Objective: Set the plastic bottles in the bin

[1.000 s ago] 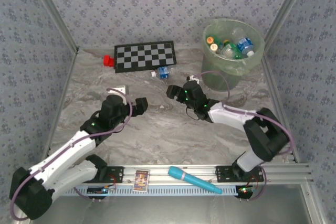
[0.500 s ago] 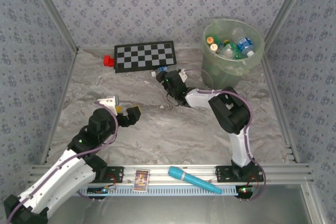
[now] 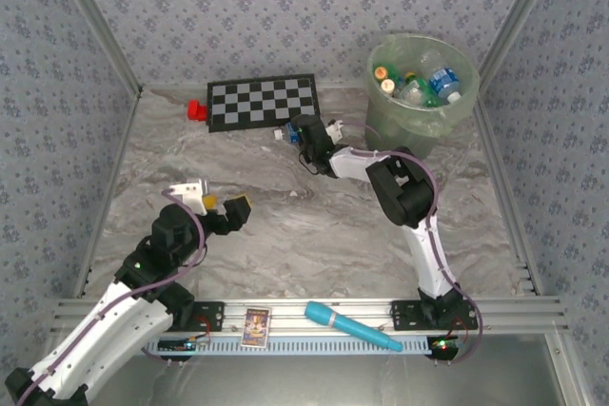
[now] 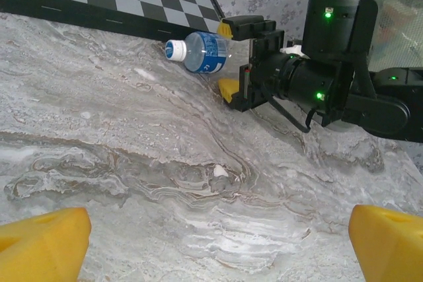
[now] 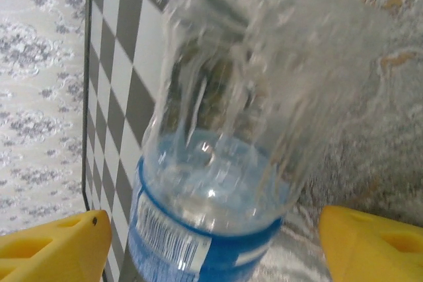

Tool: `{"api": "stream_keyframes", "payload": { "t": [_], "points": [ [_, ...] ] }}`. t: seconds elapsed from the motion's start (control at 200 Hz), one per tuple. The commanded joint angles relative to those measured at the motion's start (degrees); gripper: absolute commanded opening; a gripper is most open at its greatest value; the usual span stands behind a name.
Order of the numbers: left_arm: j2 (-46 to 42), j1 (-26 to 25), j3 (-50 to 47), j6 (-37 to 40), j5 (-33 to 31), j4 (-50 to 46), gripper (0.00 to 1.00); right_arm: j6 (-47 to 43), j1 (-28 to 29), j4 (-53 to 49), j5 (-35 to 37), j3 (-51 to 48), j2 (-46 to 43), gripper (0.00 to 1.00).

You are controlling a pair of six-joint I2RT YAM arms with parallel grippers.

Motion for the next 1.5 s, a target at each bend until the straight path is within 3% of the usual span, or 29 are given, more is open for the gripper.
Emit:
{"api": "stream_keyframes", "payload": {
  "t": [0.0, 0.22, 0.305, 0.4, 0.48, 0.88, 1.075, 1.319, 1.494],
  "points": [
    [-0.9, 0.3, -0.2, -0.5, 0.9, -0.2, 1.0, 2.2, -1.2, -3.4, 1.2, 2.0, 3.3, 0.84],
    [-0.8, 0.3, -0.2, -0.5, 0.8, 0.1, 1.0, 4.5, -2.8, -6.1, -1.7, 5.4, 6.6, 0.79],
    [-0.8, 0.3, -0.2, -0.5, 0.6, 0.1, 1.0, 5.1, -2.9, -5.3, -1.8, 5.0, 6.9, 0.73],
    [-0.8, 0.3, -0.2, -0.5, 0.6, 0.2, 1.0, 5.0, -3.0, -2.5, -2.4, 3.7, 6.7, 0.57],
    [-0.8, 0.3, -0.2, -0.5, 0.5, 0.2, 1.0, 5.0, -3.0, 0.8, -2.9, 1.6, 5.9, 0.5],
    [-1.0, 0.3, 0.2, -1.0, 0.7, -0.1, 1.0, -2.4, -0.3, 7.7, -1.7, -9.5, -6.3, 0.5],
    [-1.3, 0.3, 1.4, -1.2, 0.8, -1.3, 1.0, -11.0, 1.9, 9.2, -1.0, -15.9, -14.8, 0.5],
    [-2.6, 0.3, 2.5, -1.6, 0.7, -2.6, 1.0, -30.2, 5.5, 7.7, 2.9, -23.6, -28.9, 0.49],
    [-2.8, 0.3, 3.8, -1.4, 0.7, -3.4, 1.0, -41.5, 6.2, 3.4, 1.9, -25.5, -39.4, 0.49]
  ]
}}
